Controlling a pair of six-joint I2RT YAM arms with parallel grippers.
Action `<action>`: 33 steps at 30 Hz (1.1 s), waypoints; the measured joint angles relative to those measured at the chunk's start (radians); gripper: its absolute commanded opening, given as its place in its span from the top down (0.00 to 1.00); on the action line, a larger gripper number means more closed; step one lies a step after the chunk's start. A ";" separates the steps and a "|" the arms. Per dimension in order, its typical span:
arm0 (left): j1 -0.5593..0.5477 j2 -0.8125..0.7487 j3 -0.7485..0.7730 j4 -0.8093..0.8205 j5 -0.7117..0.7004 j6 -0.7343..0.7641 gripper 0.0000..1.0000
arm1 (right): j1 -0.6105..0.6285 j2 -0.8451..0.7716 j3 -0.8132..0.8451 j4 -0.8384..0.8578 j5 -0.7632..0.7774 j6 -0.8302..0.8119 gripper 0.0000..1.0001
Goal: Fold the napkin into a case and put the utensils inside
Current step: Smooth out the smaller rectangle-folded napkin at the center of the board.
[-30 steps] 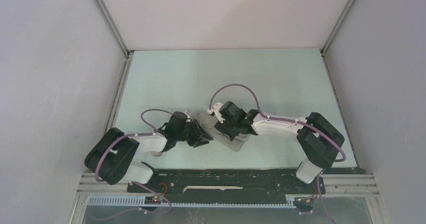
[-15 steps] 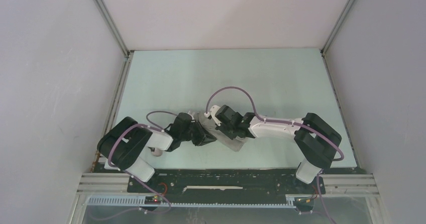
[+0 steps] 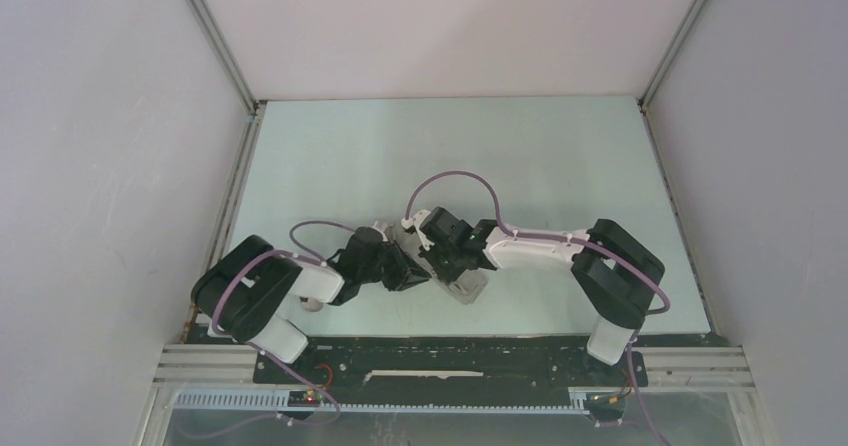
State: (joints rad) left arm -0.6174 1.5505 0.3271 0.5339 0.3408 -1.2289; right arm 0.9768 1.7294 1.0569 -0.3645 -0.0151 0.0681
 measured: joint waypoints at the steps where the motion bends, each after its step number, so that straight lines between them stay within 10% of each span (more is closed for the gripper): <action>1: 0.000 -0.013 -0.006 -0.005 -0.001 0.005 0.63 | -0.001 0.013 0.003 -0.001 -0.004 0.009 0.97; 5: 0.008 -0.159 -0.053 -0.093 -0.017 0.052 0.60 | -0.019 0.035 0.006 -0.009 -0.032 0.038 0.93; 13: 0.147 -0.452 0.003 -0.410 0.001 0.180 0.84 | -0.034 0.035 0.007 -0.012 -0.061 0.061 0.83; 26: 0.176 0.023 0.159 -0.196 0.144 0.209 0.94 | -0.001 -0.018 0.007 -0.041 0.015 0.071 0.41; 33: 0.203 0.059 0.147 -0.151 0.185 0.237 0.96 | 0.151 -0.080 0.027 -0.013 0.158 -0.084 0.38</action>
State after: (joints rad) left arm -0.4149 1.6096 0.4744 0.3832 0.5259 -0.9920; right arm 1.1275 1.6493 1.0840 -0.3775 0.1429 -0.0162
